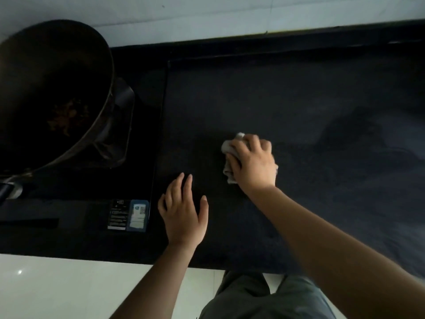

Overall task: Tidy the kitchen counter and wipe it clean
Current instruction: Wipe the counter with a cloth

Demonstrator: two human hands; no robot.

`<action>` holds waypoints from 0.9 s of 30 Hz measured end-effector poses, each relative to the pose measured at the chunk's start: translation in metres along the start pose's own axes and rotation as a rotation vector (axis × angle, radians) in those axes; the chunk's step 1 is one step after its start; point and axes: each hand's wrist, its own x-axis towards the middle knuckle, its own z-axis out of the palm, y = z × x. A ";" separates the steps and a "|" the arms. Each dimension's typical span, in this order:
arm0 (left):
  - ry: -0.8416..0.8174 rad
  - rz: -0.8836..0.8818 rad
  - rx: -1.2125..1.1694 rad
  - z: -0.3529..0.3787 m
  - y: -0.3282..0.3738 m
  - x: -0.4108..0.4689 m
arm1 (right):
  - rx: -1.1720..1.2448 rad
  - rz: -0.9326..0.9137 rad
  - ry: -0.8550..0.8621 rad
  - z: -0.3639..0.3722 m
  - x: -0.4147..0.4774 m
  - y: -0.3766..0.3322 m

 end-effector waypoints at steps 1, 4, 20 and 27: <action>0.007 0.004 -0.003 0.000 0.000 0.000 | 0.007 -0.092 -0.035 0.000 -0.010 -0.002; 0.027 0.014 -0.010 0.000 -0.002 0.000 | 0.047 -0.277 -0.113 -0.007 -0.042 0.013; 0.120 0.093 -0.068 -0.009 0.041 -0.010 | 0.026 -0.125 0.046 -0.050 -0.053 0.111; -0.068 0.423 -0.141 0.013 0.166 -0.065 | -0.038 0.321 0.156 -0.123 -0.084 0.232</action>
